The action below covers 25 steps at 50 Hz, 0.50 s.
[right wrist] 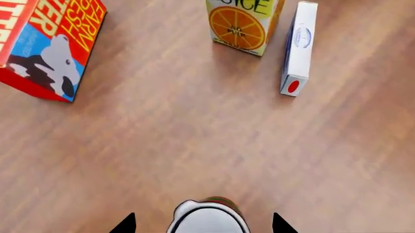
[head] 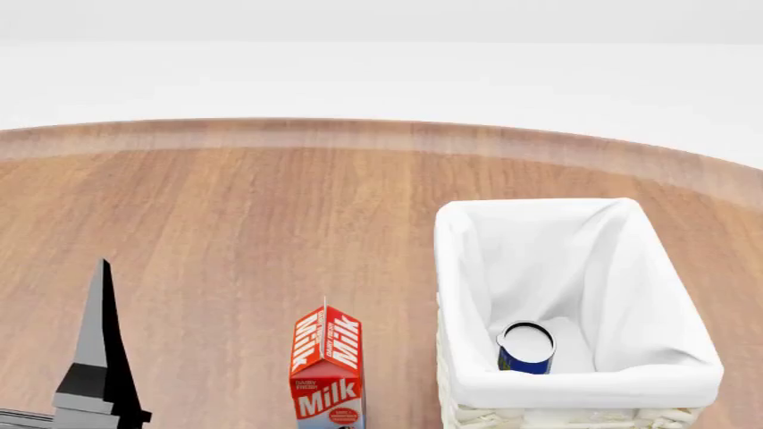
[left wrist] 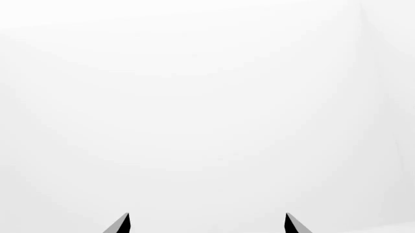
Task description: Pick up the alphabet soup and the tomato sauce, and put them in the basket.
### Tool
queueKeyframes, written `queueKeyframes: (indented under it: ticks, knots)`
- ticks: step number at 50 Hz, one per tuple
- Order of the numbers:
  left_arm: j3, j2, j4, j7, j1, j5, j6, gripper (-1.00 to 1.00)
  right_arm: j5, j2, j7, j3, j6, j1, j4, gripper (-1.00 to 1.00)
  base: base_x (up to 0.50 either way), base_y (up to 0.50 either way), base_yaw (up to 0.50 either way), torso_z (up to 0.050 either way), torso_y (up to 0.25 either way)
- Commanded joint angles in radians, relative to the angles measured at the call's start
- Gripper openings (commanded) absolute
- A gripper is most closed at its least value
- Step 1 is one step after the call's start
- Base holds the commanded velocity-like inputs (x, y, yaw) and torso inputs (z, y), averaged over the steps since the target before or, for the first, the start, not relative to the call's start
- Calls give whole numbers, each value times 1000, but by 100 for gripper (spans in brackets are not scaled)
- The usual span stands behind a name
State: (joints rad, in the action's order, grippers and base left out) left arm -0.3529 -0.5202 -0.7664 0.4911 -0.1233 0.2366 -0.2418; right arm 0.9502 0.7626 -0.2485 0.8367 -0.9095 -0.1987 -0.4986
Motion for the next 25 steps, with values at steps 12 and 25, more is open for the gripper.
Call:
queueKeyframes:
  ticks: [12, 25]
  knots:
    - [-2, -4, 1, 4, 4, 0, 6, 100, -46, -24, 29, 28, 47, 22, 71, 100, 0, 0, 0, 0, 0]
    - [-6, -3, 3, 5, 0, 0, 4, 100, -47, -24, 32, 31, 59, 32, 85, 100, 0, 0, 0, 0, 0]
